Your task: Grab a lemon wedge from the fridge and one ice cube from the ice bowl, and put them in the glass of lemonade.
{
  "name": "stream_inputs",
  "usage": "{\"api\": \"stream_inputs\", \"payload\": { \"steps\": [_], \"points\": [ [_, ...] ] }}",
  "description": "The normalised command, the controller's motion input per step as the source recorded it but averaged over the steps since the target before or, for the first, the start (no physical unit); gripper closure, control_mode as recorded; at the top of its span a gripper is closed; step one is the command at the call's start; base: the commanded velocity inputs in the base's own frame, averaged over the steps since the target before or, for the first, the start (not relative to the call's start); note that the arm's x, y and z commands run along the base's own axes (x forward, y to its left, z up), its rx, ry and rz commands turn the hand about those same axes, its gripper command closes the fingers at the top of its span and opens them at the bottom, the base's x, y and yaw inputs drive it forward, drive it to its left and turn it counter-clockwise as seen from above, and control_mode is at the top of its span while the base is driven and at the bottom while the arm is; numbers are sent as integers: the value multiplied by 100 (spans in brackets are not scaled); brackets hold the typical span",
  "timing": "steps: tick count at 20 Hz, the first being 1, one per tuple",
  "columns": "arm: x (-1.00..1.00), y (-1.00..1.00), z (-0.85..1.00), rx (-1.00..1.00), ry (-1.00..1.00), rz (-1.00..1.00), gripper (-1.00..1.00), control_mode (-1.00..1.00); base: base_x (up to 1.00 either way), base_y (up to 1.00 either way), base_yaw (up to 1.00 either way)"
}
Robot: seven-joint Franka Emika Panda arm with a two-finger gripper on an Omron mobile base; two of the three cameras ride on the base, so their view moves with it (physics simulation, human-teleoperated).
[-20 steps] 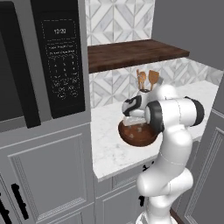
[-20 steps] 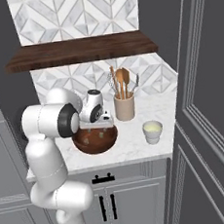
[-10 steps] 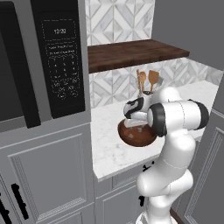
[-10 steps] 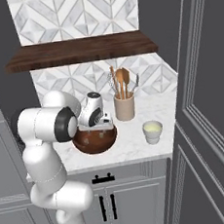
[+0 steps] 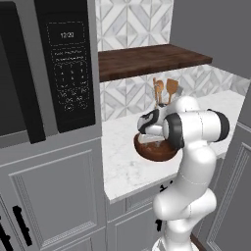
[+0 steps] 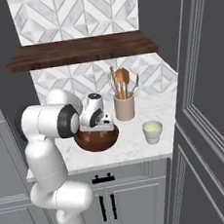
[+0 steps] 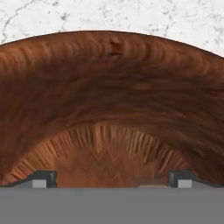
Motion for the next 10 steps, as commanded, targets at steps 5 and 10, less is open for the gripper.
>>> {"api": "stream_inputs", "payload": {
  "steps": [5, 10],
  "points": [
    [-19, 0, -11, 3, 0, 0, -100, -100, 0, 0, 0],
    [-14, 0, 0, 0, 0, 0, -100, -100, 0, 0, 0]
  ]
}}
